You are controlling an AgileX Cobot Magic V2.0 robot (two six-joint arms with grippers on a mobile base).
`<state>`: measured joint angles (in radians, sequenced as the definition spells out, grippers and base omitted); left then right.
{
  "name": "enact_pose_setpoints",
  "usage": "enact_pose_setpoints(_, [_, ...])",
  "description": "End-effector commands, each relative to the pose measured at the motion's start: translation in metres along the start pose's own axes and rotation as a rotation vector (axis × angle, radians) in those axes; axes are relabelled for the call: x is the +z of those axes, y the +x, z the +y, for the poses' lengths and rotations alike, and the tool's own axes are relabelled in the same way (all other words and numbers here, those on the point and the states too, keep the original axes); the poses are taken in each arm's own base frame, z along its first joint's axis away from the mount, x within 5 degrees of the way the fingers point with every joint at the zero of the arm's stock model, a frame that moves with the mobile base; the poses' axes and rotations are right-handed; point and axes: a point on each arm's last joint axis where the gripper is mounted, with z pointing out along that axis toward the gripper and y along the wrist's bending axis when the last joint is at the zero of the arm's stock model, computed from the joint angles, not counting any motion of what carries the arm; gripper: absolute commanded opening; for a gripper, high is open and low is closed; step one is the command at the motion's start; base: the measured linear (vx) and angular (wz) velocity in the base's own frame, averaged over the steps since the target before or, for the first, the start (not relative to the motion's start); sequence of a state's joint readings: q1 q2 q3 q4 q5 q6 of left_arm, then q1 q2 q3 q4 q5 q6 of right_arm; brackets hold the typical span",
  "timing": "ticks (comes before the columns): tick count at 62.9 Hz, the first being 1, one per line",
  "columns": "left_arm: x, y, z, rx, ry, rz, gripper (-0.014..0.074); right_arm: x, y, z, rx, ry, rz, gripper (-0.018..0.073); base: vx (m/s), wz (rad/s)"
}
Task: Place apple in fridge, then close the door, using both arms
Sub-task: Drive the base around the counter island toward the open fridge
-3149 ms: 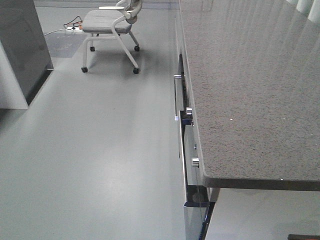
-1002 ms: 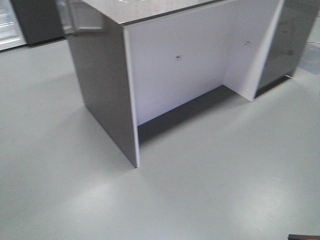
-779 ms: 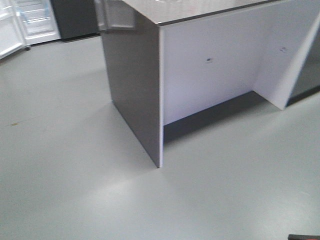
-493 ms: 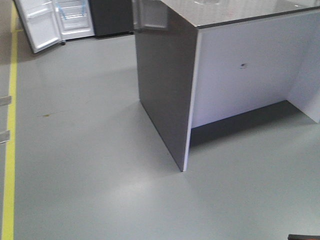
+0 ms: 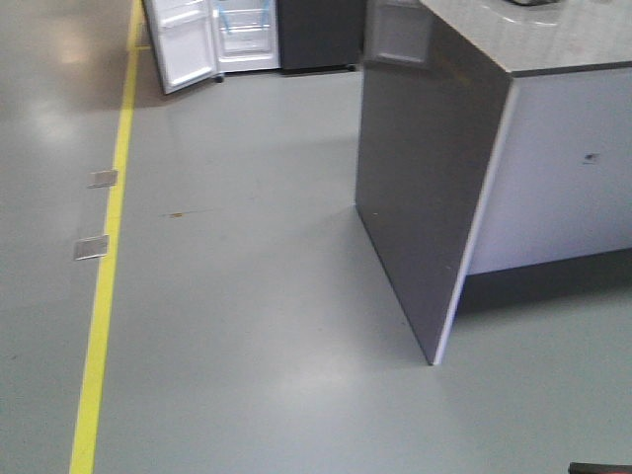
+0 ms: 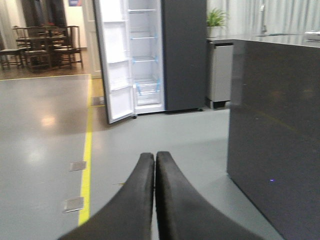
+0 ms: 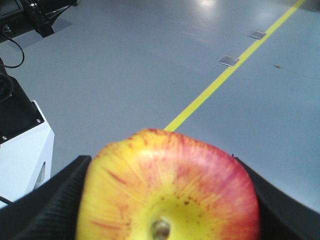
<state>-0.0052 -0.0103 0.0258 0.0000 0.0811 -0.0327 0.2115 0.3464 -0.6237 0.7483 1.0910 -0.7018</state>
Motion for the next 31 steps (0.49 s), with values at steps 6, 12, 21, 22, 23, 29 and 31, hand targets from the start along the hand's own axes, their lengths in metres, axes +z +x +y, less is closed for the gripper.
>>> enact_pose_setpoints(6, [-0.0005,-0.0004,-0.0004,-0.01,0.009,-0.07,-0.0006,-0.0034,-0.0129,0.0008,0.01,-0.001,-0.08,0.039,0.1,0.4])
enact_pose_setpoints(12, [-0.0005,-0.0004,-0.0004,-0.01,0.009,-0.07,-0.0006,-0.0034,-0.0129,0.0008,0.01,-0.001,-0.08,0.039,0.1,0.4])
enact_pose_setpoints(21, [-0.0005,-0.0004,-0.0004,-0.01,0.009,-0.07,-0.0006,-0.0034,-0.0129,0.0008,0.01,-0.001,-0.08,0.039,0.11,0.4])
enact_pose_setpoints(22, [-0.0005,-0.0004,-0.0004,-0.01,0.009,-0.07,-0.0006,-0.0034,-0.0129,0.0008,0.009,-0.001,-0.08,0.039,0.11,0.4])
enact_pose_setpoints(23, [-0.0005,-0.0004,-0.0004,-0.01,0.009,-0.07,-0.0006,-0.0034,-0.0129,0.0008,0.009,-0.001,-0.08,0.039,0.11,0.4])
enact_pose_setpoints(29, [-0.0005,-0.0004,-0.0004,-0.01,0.009,-0.07,-0.0006,-0.0034,-0.0129,0.0008,0.009,-0.001,-0.08,0.039,0.11,0.39])
enact_pose_setpoints(31, [-0.0005,-0.0004,-0.0004,-0.01,0.009,-0.07,-0.0006,-0.0034,-0.0129,0.0008,0.009,-0.001,-0.08,0.039,0.12,0.36])
